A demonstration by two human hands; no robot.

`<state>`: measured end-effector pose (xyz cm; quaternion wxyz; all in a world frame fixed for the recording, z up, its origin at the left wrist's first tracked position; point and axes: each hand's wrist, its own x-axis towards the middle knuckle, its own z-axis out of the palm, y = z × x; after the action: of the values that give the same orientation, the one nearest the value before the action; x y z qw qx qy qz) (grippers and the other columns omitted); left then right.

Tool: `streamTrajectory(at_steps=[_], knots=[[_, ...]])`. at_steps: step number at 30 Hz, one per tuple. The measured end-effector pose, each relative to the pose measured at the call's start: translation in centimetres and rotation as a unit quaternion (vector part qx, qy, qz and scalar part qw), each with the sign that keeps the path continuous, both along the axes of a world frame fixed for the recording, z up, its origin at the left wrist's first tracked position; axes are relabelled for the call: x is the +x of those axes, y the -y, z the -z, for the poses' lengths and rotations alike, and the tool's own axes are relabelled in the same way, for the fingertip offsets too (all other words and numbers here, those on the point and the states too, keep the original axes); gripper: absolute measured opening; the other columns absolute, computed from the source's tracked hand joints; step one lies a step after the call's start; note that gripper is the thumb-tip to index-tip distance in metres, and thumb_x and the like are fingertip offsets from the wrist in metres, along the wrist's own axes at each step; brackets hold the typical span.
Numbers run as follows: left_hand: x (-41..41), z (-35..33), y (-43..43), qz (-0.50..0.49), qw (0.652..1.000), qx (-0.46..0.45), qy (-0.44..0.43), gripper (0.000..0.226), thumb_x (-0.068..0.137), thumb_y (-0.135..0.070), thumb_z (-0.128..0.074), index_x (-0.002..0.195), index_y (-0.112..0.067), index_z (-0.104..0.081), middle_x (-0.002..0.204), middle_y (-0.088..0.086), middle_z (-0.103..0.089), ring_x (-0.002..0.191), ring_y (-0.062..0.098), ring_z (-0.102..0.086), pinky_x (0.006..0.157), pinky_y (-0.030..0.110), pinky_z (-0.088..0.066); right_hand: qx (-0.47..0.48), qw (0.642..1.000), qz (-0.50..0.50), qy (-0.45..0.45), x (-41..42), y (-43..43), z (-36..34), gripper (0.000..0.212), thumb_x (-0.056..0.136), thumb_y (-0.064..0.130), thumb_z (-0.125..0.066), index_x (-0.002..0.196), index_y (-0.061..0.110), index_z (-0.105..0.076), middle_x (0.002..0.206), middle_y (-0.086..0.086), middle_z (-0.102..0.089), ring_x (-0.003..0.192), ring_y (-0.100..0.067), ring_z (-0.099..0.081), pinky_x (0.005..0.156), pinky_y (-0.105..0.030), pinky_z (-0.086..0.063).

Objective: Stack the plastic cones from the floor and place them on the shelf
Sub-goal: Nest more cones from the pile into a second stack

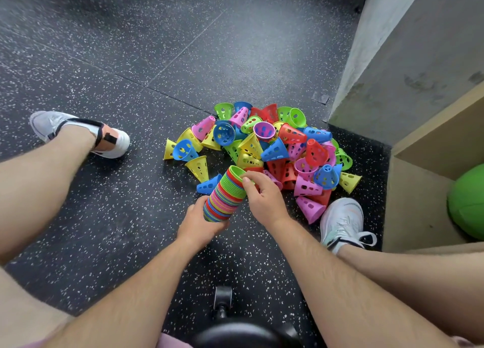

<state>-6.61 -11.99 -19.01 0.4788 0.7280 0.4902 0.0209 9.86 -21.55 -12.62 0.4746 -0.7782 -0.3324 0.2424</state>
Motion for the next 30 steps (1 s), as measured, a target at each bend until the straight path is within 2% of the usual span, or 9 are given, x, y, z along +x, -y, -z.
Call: streamTrajectory(at_steps=[3, 9, 14, 16, 20, 23, 26, 28, 30], knots=[[0.6, 0.1, -0.1, 0.003, 1.0, -0.002, 0.013, 0.063, 0.058, -0.049, -0.083, 0.113, -0.046, -0.053, 0.106, -0.004, -0.066, 0.085, 0.01, -0.068, 0.084, 0.042, -0.059, 0.004, 1.0, 0.022, -0.002, 0.4, -0.2, 0.4, 0.019, 0.101, 0.028, -0.053, 0.11, 0.023, -0.068, 0.111, 0.013, -0.063, 0.11, -0.004, -0.056, 0.096, -0.027, -0.046], [1.7, 0.6, 0.1, 0.01, 0.999, -0.002, 0.047, 0.07, 0.055, -0.053, -0.084, 0.118, -0.045, -0.054, 0.11, -0.005, -0.066, 0.096, 0.011, -0.067, 0.09, 0.042, -0.058, -0.079, 0.971, 0.226, 0.003, 3.1, -0.3, 2.8, 0.015, 0.099, 0.025, -0.047, 0.1, 0.027, -0.061, 0.104, -0.001, -0.066, 0.097, -0.02, -0.059, 0.078, -0.029, -0.041], [1.8, 1.2, 0.0, 0.014, 0.999, -0.007, 0.05, 0.072, 0.055, -0.055, -0.084, 0.12, -0.047, -0.054, 0.113, -0.005, -0.064, 0.097, 0.01, -0.067, 0.091, 0.044, -0.058, -0.208, 0.96, 0.186, -0.008, 5.1, 0.0, 5.4, 0.036, 0.097, 0.035, -0.049, 0.132, 0.027, -0.057, 0.11, -0.008, -0.068, 0.103, -0.028, -0.063, 0.09, -0.038, -0.051], [1.8, 1.5, -0.2, 0.013, 0.998, -0.013, 0.053, 0.073, 0.055, -0.055, -0.086, 0.12, -0.049, -0.054, 0.114, -0.005, -0.065, 0.097, 0.01, -0.069, 0.092, 0.045, -0.058, -0.229, 0.959, 0.169, -0.001, 5.2, -0.2, 5.7, 0.038, 0.099, 0.036, -0.048, 0.133, 0.024, -0.058, 0.115, -0.009, -0.069, 0.105, -0.03, -0.063, 0.091, -0.04, -0.052], [2.0, 1.7, -0.3, 0.008, 0.998, -0.015, 0.052, 0.073, 0.056, -0.054, -0.088, 0.12, -0.051, -0.054, 0.115, -0.006, -0.066, 0.098, 0.011, -0.069, 0.093, 0.045, -0.058, -0.229, 0.957, 0.181, -0.002, 5.2, -0.5, 6.1, 0.034, 0.1, 0.036, -0.051, 0.122, 0.013, -0.063, 0.117, -0.009, -0.066, 0.107, -0.03, -0.06, 0.088, -0.035, -0.047], [2.1, 1.7, -0.3, 0.005, 0.999, -0.013, 0.052, 0.076, 0.055, -0.056, -0.089, 0.122, -0.052, -0.054, 0.116, -0.006, -0.066, 0.099, 0.012, -0.069, 0.093, 0.046, -0.058, -0.212, 0.954, 0.212, -0.012, 5.2, -0.8, 6.1, 0.03, 0.096, 0.034, -0.058, 0.107, 0.008, -0.066, 0.108, -0.008, -0.067, 0.1, -0.028, -0.061, 0.08, -0.032, -0.044], [2.0, 1.7, -0.2, 0.005, 0.998, -0.015, 0.056, 0.075, 0.055, -0.056, -0.089, 0.121, -0.051, -0.054, 0.116, -0.004, -0.066, 0.099, 0.011, -0.069, 0.093, 0.045, -0.058, -0.183, 0.95, 0.25, -0.03, 5.1, -0.7, 5.5, 0.016, 0.094, 0.029, -0.061, 0.095, 0.014, -0.066, 0.098, -0.002, -0.068, 0.094, -0.023, -0.063, 0.075, -0.028, -0.04], [1.9, 1.6, -0.2, 0.002, 0.998, -0.017, 0.059, 0.075, 0.055, -0.056, -0.09, 0.121, -0.052, -0.054, 0.116, -0.004, -0.066, 0.099, 0.011, -0.07, 0.093, 0.046, -0.058, -0.171, 0.949, 0.264, -0.031, 5.0, -0.3, 5.1, 0.006, 0.095, 0.024, -0.06, 0.093, 0.02, -0.063, 0.099, 0.002, -0.067, 0.094, -0.02, -0.063, 0.075, -0.027, -0.04], [1.7, 1.4, -0.1, 0.001, 0.998, -0.018, 0.059, 0.075, 0.055, -0.056, -0.09, 0.121, -0.052, -0.054, 0.116, -0.004, -0.066, 0.098, 0.012, -0.07, 0.092, 0.046, -0.059, -0.148, 0.951, 0.268, -0.036, 4.9, 0.0, 4.4, 0.008, 0.097, 0.022, -0.056, 0.104, 0.021, -0.061, 0.099, 0.006, -0.064, 0.096, -0.018, -0.062, 0.077, -0.027, -0.039]])
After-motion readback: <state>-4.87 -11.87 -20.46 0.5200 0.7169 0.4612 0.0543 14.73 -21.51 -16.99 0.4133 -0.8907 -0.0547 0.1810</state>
